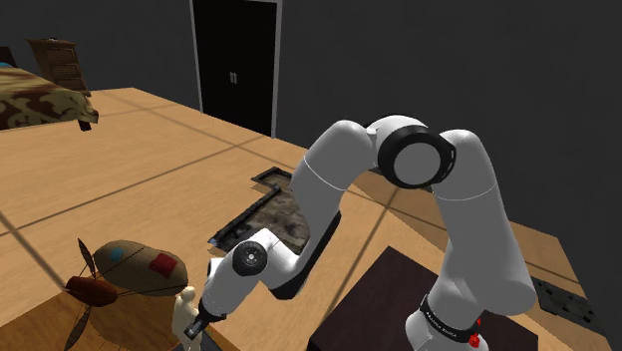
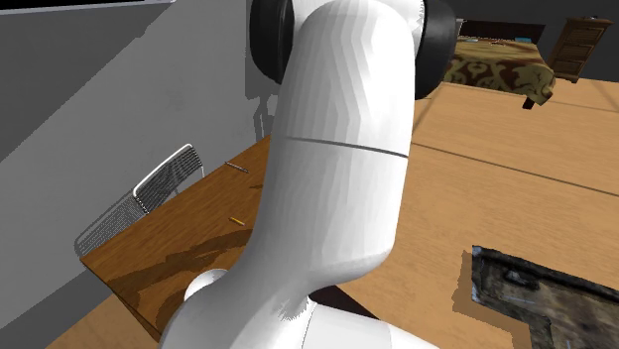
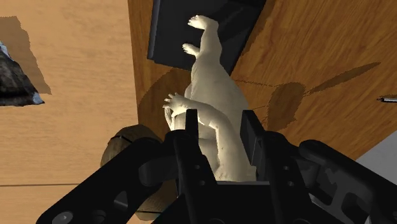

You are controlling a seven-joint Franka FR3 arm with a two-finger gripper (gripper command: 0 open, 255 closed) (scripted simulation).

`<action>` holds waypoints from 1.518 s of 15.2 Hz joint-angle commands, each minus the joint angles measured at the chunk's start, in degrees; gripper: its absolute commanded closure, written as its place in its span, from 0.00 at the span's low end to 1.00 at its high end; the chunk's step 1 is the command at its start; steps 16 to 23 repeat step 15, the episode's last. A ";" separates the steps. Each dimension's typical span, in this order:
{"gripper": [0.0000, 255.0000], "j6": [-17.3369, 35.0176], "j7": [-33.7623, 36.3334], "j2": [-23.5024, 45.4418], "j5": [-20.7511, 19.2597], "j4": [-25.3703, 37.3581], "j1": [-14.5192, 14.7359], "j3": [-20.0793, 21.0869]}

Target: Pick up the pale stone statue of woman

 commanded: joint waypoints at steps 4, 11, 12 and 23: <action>1.00 -1.61 -5.11 -3.36 4.92 -2.10 -2.63 3.22; 1.00 -4.13 -12.33 -8.07 12.27 -4.66 -6.72 8.28; 1.00 -4.51 -13.33 -8.73 13.32 -4.96 -7.34 9.05; 1.00 -4.94 -14.49 -9.48 14.55 -5.30 -8.02 9.91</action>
